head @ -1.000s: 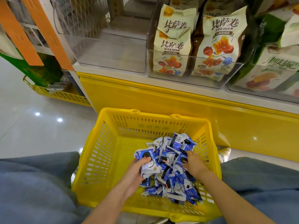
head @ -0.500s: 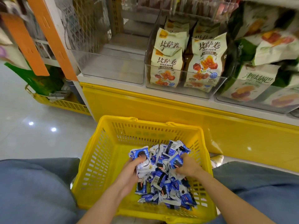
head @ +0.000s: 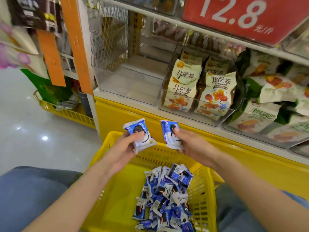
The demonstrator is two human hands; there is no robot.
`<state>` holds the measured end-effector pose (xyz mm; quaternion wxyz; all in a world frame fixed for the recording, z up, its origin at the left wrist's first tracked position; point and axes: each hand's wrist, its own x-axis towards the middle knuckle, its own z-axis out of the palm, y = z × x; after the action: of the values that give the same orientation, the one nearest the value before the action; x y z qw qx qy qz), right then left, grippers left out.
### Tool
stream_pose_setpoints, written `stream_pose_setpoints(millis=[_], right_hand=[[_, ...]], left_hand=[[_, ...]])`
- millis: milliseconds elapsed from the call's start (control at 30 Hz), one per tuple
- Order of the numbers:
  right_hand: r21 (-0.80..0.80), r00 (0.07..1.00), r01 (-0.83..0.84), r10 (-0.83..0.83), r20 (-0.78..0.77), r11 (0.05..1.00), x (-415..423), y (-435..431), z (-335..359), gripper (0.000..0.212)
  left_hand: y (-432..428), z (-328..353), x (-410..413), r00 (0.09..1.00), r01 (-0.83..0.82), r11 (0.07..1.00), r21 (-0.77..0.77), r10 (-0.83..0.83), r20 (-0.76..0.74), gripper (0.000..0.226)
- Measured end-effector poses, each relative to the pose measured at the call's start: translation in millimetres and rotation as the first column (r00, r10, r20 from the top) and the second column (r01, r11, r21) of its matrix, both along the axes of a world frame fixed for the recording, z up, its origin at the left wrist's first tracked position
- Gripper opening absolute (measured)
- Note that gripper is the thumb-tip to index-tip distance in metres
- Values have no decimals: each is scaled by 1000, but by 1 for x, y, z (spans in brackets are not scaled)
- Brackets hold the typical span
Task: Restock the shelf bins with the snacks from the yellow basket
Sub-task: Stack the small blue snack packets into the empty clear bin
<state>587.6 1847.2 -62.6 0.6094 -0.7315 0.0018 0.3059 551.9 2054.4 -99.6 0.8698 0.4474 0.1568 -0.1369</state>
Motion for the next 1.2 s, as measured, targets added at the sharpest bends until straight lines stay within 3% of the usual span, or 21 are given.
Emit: stream_pose_setpoints(millis=[233,333,467,533,600,767,867,967,1067,1200], right_hand=[[-141,915,121,-55,400,983,45,51,64,26],[-211,829,187,-39,558,960,71,77,79,24],[-295,711,302,-9,703,907,127,116,93,33],[-369,723,335,15,691,867,164,134,96,40],[-453,770,286,79,633,844,198,151,98,32],[-683,785,210,296,544,700,274,191,87,17],[-795,783,221,383,490,564,310,209,71,34],[-829,754,240,440,487,506,336,226,52,42],[-835,731,223,481,485,503,356,235,34,49],[-754,687,269,429,586,599,380,236,26,39]], left_hand=[[59,56,48,979,-40,993,113,16,204,52],[76,67,66,961,-109,980,164,62,269,58],[94,75,85,940,-245,934,260,163,299,42],[104,75,92,933,-280,903,326,176,313,40],[115,73,99,925,-303,870,388,171,338,38],[136,67,110,908,-342,857,385,196,371,34],[145,64,114,896,-342,856,388,172,410,34],[157,61,117,889,-338,849,407,147,433,35],[169,55,121,894,-341,843,417,154,420,40],[179,49,123,908,-329,829,453,146,392,38]])
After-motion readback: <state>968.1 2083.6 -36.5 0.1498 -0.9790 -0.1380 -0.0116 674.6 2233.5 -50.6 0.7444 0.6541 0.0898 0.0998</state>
